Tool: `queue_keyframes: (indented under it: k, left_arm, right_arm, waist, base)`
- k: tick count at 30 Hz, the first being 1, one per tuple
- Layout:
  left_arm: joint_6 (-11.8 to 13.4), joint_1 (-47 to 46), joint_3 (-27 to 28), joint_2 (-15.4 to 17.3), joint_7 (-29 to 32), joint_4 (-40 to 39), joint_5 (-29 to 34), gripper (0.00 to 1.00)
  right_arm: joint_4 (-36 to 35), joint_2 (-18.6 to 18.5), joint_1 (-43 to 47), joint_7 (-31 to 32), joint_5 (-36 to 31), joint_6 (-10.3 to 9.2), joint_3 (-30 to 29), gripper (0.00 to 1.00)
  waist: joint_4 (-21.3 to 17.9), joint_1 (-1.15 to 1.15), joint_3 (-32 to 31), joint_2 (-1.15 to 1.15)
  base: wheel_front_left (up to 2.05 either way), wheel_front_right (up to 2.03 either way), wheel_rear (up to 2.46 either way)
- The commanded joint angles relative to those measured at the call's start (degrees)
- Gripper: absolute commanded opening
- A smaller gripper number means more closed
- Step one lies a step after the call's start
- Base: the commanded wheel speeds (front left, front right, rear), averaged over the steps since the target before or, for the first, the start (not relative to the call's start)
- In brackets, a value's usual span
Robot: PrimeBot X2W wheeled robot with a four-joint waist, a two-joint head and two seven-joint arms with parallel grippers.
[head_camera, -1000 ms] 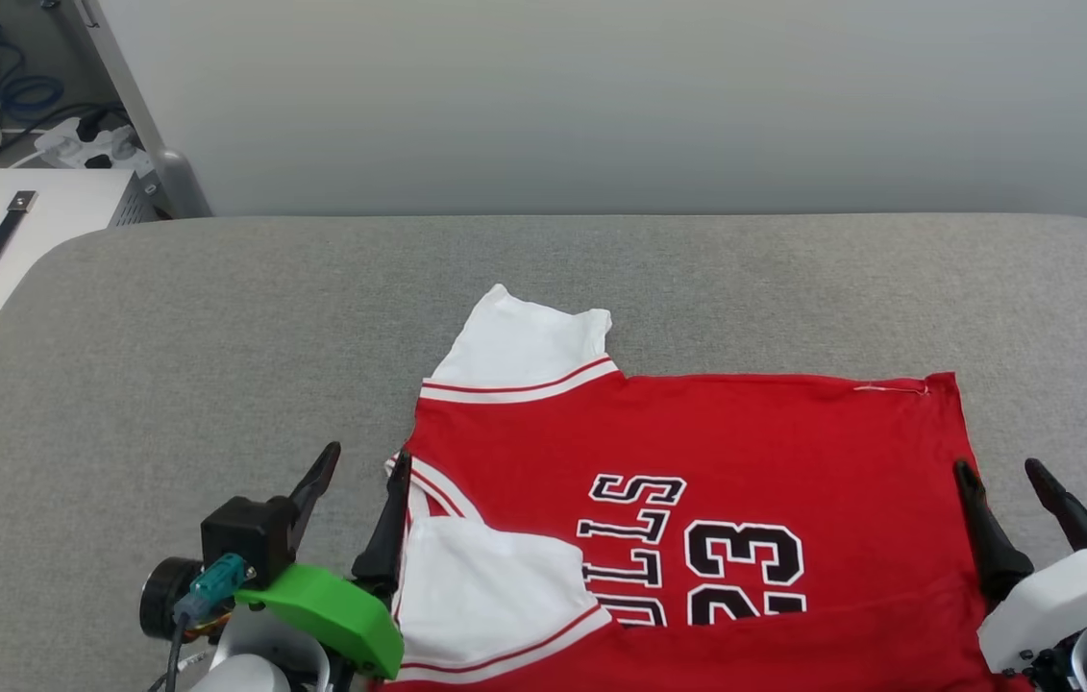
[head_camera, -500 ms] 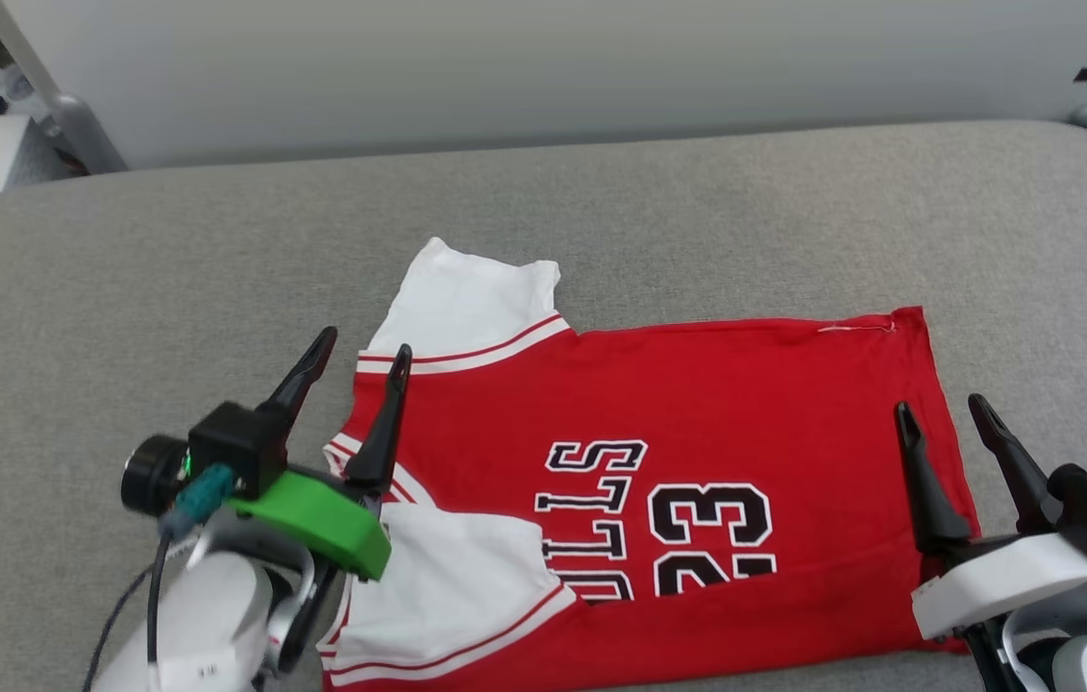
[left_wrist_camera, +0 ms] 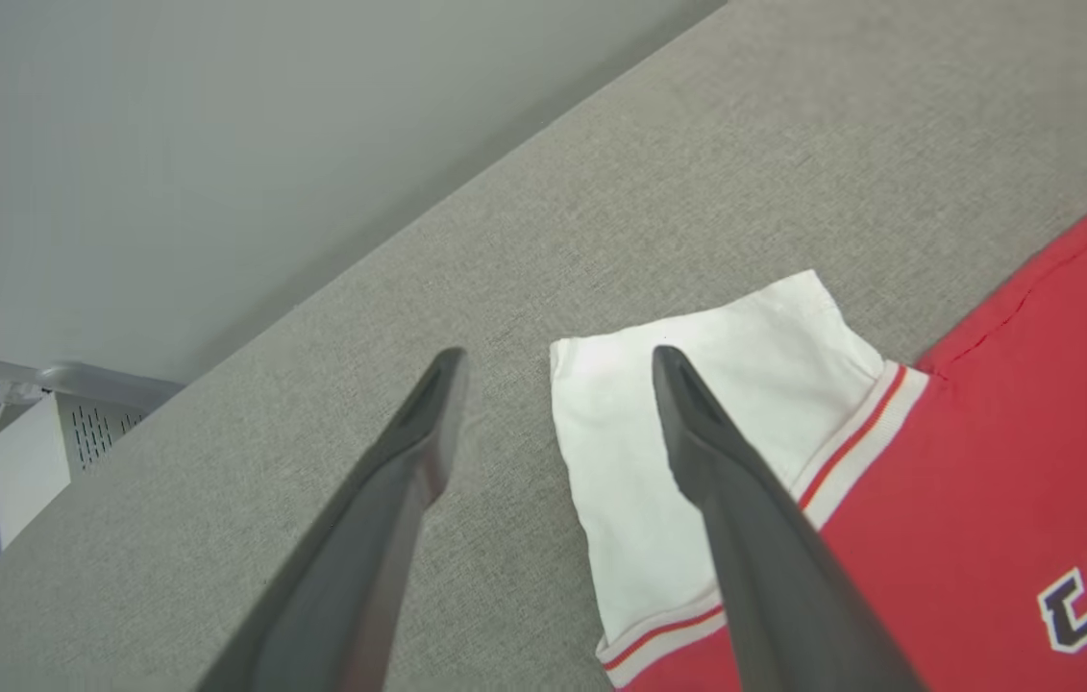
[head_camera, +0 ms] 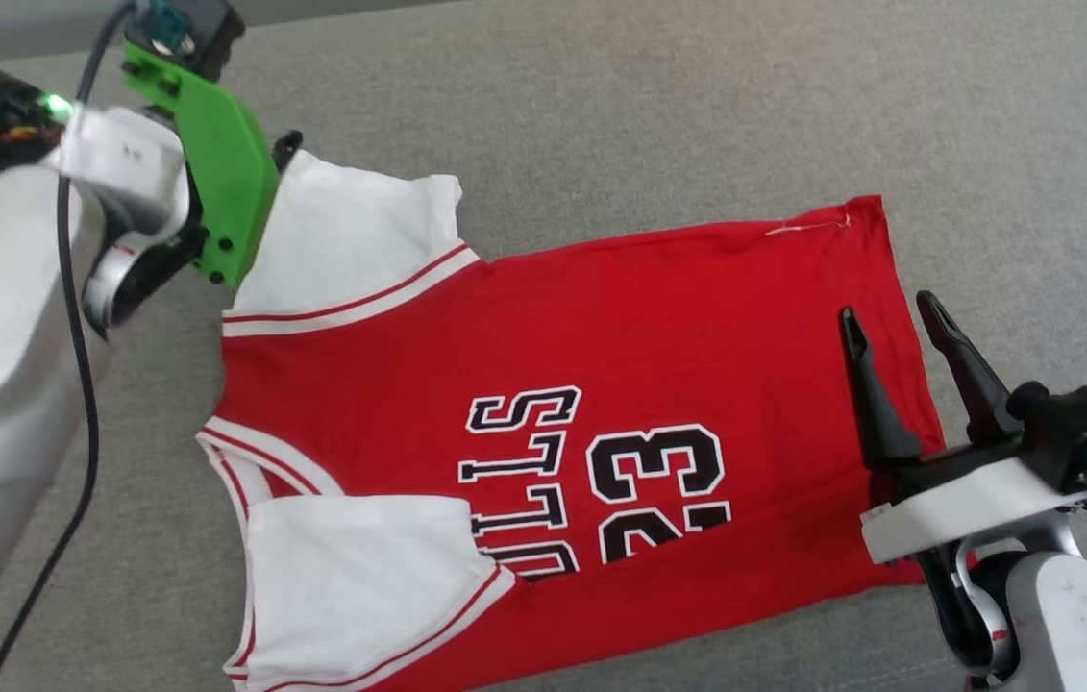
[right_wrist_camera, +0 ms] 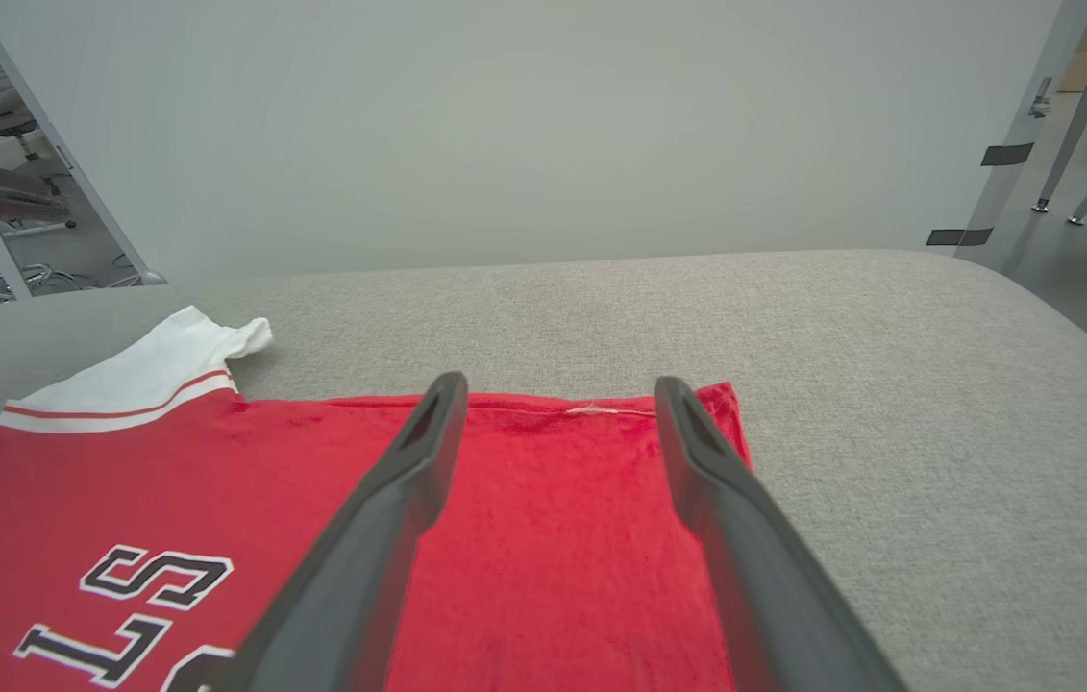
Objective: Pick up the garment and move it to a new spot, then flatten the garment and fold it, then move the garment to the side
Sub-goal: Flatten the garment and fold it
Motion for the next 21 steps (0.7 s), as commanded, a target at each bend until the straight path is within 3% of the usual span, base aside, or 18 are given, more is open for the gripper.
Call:
queue_keyframes:
  k: [1,4,7,20,21]
  left_arm:
    - [-0.1,-2.3,-1.3,0.8,3.4,1.1,-2.3,1.0]
    - [-0.2,-5.9,-3.3,1.8,10.5,3.4,-6.8,1.0]
    - [-0.2,-8.6,-4.1,2.7,13.1,6.2,-8.7,1.0]
    - [0.0,-10.6,-4.9,3.1,11.3,18.4,-9.4,1.0]
    - [0.0,-10.4,-5.3,3.1,11.9,18.9,-9.5,0.82]
  right_arm:
    - [-0.2,0.4,-1.4,-0.6,0.0,-0.05,0.6,1.0]
    - [0.1,1.1,-2.3,-1.4,0.0,-0.05,1.6,1.0]
    - [0.6,1.4,-3.2,-2.1,0.2,-0.05,2.6,1.0]
    - [4.0,1.8,-5.1,-4.4,1.0,-0.05,3.8,1.0]
    - [4.4,1.7,-5.1,-4.4,0.9,-0.05,3.7,1.0]
  waist:
    - [-4.7,0.0,5.6,0.0]
    - [-6.0,0.0,7.3,0.0]
    - [-6.9,0.0,8.9,0.0]
    - [-8.6,0.0,10.8,0.0]
    - [-8.5,0.0,10.7,0.0]
  base:
    - [0.0,0.0,0.0]
    - [0.0,0.0,0.0]
    - [0.0,0.0,0.0]
    - [0.0,0.0,0.0]
    - [0.0,0.0,0.0]
